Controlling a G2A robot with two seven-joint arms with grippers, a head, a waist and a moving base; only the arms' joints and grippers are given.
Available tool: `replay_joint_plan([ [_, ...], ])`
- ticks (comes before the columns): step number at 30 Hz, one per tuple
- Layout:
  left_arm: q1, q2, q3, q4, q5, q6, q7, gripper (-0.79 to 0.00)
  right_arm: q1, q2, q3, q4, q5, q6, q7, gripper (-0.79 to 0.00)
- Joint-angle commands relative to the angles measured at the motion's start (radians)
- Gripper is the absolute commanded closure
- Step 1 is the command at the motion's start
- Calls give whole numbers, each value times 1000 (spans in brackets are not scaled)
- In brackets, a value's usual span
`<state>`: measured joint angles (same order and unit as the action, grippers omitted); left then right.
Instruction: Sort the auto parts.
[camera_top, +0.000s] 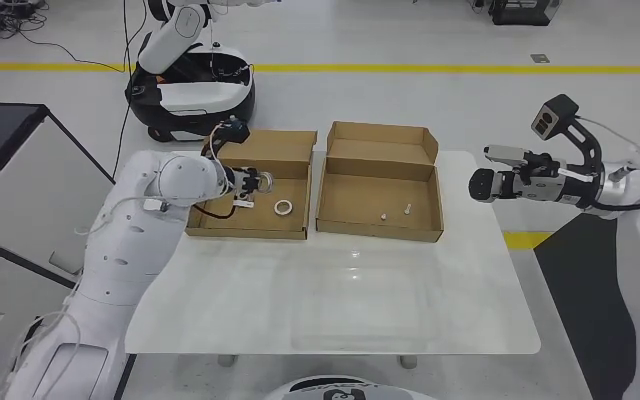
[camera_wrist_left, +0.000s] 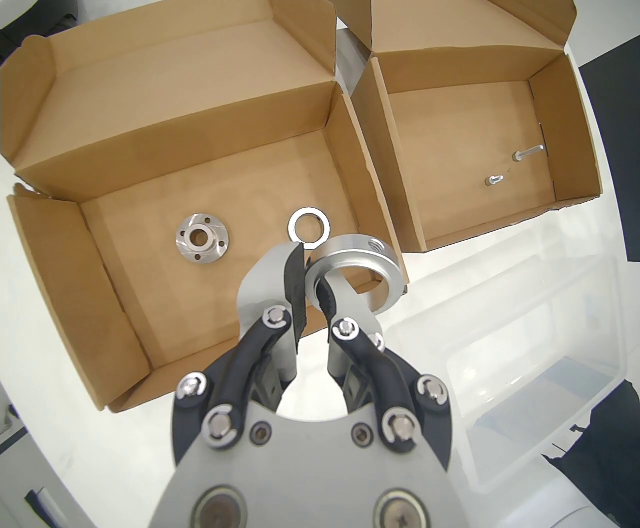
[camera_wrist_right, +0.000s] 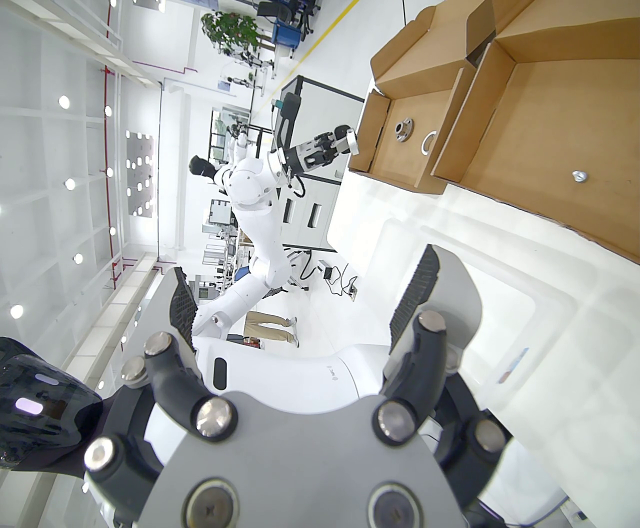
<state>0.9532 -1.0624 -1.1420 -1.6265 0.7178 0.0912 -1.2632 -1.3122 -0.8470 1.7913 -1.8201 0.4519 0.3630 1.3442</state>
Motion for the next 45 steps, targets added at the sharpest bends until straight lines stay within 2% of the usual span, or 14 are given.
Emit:
replay_joint_plan([
  [1,-9,1,13,12,51,13,-21,0,0,0,0,0,0,0,0,-785],
  [6,-78,-7,90,75,221,90,-110,0,0,0,0,0,0,0,0,-785],
  [10,-131,-25,170,167,320,162,-172,0,0,0,0,0,0,0,0,-785],
  [21,-212,-80,304,393,394,211,-167,0,0,0,0,0,0,0,0,-785],
  [28,-244,-109,343,487,429,248,-153,0,0,0,0,0,0,0,0,-785],
  [45,-284,-173,394,665,444,263,-109,0,0,0,0,0,0,0,0,-785],
])
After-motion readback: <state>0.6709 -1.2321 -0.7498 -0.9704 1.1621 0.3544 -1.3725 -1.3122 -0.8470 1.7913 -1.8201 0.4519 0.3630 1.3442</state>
